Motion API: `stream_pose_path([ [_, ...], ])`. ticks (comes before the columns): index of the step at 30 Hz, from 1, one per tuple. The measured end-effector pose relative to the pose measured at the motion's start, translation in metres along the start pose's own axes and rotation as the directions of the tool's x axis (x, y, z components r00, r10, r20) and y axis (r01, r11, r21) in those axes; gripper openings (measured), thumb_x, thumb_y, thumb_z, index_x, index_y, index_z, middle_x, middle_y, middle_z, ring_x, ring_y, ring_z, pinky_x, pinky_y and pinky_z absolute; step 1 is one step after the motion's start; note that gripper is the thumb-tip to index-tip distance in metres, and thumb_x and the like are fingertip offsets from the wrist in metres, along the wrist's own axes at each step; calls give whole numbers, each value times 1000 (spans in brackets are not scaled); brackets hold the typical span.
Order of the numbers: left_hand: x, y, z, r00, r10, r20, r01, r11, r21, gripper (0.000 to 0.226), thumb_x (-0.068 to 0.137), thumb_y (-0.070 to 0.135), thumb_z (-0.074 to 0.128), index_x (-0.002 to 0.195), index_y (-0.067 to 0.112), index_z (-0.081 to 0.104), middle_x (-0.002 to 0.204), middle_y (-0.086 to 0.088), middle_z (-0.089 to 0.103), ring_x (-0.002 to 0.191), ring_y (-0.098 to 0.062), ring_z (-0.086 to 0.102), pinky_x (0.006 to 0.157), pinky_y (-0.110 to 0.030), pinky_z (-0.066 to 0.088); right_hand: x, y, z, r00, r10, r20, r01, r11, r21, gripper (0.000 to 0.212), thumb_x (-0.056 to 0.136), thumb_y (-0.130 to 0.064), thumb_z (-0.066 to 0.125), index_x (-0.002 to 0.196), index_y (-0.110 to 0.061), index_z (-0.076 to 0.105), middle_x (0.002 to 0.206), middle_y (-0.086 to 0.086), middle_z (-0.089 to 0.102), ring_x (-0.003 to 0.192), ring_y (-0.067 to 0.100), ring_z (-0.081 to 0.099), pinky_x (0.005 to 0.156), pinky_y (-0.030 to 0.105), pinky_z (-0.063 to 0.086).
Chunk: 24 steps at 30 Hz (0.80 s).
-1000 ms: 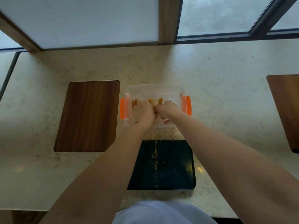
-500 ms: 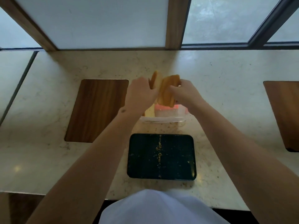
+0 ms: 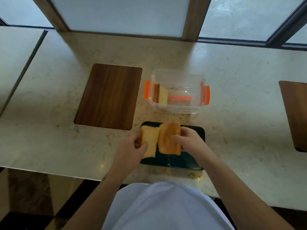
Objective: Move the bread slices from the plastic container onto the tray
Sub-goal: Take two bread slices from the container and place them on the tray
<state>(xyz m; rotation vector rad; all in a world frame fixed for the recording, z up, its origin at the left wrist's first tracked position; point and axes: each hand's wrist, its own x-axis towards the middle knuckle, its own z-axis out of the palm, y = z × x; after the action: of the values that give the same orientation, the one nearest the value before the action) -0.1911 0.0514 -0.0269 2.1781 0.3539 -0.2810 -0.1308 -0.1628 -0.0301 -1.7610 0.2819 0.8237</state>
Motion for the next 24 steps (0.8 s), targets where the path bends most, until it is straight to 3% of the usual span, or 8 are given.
stream_pose_path([
  [4,-10,-38,5,998,-57,-17,57,997,47,28,87,22,67,67,30,49,53,10,46,50,7,50,47,-12,38,25,15,9,999,55,-1,-53,965,-257,16,91,-30,60,105,-25,63,104,2,70,92,19,67,79,38,58],
  [9,-14,-57,2,996,-91,7,91,995,52,25,89,22,65,70,31,50,59,9,54,58,11,54,48,-8,40,65,-10,18,972,133,192,-2,828,-561,20,95,-29,56,113,-20,59,106,1,64,93,17,61,70,31,45],
  [13,-15,-62,-3,994,-104,-15,105,994,34,24,89,23,64,70,31,50,61,11,54,55,7,53,47,-13,32,94,-34,36,951,202,233,45,657,-752,31,99,-24,51,129,-17,55,119,4,60,103,23,58,83,37,45],
  [15,-15,-63,-6,992,-122,-34,123,992,20,25,88,23,64,68,30,50,60,10,53,51,1,50,49,-18,33,104,-41,44,963,193,189,14,664,-748,33,98,-23,52,130,-16,56,121,6,61,106,25,59,91,40,49],
  [17,-14,-66,-10,989,-137,-63,137,991,-4,28,88,22,65,67,31,48,59,10,52,51,2,50,49,-20,33,108,-42,50,975,184,124,-68,778,-624,36,97,-25,55,132,-17,55,121,6,62,107,25,60,93,42,52],
  [20,-11,-71,-16,983,-167,-74,166,986,-21,24,89,23,64,70,31,51,63,10,57,55,7,54,50,-16,33,96,-28,51,961,273,41,-264,953,-150,44,96,-20,58,139,-15,48,120,4,61,109,25,60,73,36,54],
  [22,-8,-74,-18,979,-185,-81,184,983,-16,18,90,25,64,75,29,54,67,6,60,55,1,54,51,-14,34,82,-8,51,930,362,63,-366,898,243,45,97,-14,59,139,-12,44,121,8,62,109,28,63,70,37,55],
  [24,-4,-76,-19,977,-196,-85,195,981,-13,15,89,25,64,77,23,56,69,0,61,53,-2,50,50,-14,33,66,15,53,904,414,108,-394,707,588,46,97,-9,59,139,-11,42,130,15,59,106,31,65,71,41,58],
])
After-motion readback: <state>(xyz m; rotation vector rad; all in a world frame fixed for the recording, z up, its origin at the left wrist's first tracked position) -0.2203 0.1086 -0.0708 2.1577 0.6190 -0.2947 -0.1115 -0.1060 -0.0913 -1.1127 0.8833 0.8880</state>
